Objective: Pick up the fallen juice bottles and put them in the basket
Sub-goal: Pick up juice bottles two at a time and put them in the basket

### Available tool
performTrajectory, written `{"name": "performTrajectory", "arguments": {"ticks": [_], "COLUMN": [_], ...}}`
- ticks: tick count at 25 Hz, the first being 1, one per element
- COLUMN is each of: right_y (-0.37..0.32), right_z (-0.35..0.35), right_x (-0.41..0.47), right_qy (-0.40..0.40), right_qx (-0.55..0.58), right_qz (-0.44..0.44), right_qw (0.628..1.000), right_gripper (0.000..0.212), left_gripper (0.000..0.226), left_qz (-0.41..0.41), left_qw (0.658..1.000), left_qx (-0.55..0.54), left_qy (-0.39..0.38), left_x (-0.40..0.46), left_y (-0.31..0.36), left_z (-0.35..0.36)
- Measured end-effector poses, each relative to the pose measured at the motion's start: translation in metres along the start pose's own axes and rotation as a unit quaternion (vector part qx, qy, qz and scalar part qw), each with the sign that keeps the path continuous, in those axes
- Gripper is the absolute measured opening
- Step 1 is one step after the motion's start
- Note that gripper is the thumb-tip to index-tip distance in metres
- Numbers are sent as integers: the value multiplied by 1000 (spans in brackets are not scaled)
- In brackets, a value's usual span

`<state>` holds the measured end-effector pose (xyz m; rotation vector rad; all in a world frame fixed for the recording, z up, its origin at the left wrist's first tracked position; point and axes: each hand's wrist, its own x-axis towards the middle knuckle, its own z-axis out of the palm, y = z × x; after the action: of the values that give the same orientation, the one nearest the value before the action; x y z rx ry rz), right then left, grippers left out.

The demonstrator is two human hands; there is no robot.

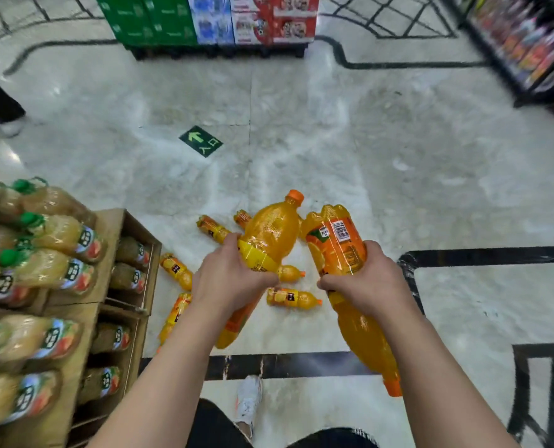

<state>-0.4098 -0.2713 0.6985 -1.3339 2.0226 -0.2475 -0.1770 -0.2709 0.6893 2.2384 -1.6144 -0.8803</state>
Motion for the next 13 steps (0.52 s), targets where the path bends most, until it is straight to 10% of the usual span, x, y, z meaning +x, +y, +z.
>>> {"name": "performTrajectory", "arguments": {"ticks": [13], "right_y": [-97], "right_z": [-68], "right_x": [-185], "right_qy": [-96], "right_qx": [-86], "right_qz": [-307], "right_qw": [943], "right_gripper": [96], "left_gripper": [97], "left_qz": [-206], "left_qw": [940], "left_qx": [-119], "left_qy": [245], "left_x": [-273], "left_y": [-5], "left_z": [-110]}}
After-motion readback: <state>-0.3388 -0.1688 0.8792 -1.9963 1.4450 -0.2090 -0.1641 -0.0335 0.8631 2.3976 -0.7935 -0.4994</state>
